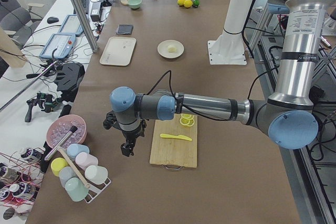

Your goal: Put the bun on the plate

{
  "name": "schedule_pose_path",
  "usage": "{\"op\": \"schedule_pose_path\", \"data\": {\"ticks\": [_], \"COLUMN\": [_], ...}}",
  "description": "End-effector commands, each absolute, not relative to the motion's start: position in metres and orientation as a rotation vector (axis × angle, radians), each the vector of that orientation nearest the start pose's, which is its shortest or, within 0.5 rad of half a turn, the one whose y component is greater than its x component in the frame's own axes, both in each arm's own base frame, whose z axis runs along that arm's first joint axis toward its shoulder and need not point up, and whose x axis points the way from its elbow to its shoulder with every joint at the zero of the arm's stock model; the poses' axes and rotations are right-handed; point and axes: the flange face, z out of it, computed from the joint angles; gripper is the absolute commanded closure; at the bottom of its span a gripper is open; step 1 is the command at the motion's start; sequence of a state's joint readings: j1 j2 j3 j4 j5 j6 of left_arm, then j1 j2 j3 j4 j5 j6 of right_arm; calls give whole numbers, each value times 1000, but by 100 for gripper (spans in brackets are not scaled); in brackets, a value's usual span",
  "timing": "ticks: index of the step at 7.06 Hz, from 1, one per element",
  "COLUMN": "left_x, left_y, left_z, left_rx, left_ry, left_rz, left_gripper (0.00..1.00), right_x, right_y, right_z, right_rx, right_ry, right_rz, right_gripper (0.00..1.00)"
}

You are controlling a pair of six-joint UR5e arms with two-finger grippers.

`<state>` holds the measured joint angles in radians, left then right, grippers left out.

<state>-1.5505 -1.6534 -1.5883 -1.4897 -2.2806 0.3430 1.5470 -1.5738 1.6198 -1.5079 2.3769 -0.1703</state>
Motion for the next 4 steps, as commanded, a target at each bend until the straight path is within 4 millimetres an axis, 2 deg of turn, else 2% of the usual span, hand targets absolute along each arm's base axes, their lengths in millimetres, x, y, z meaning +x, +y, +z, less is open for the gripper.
{"op": "schedule_pose_path", "data": {"ticks": [1,4], "left_x": [-56,-57], "left_y": [-529,-529], "left_z": [620,619], "left_rx": [134,140], "left_ry": [699,693], "left_rz": [356,360], "left_gripper": [2,2], "right_x": [49,47], "right_y": [-501,-501], "right_z": [624,623], "right_rx": [169,169], "right_ry": [-793,-798], "right_rz": [-231,-237], "right_gripper": [0,0]}}
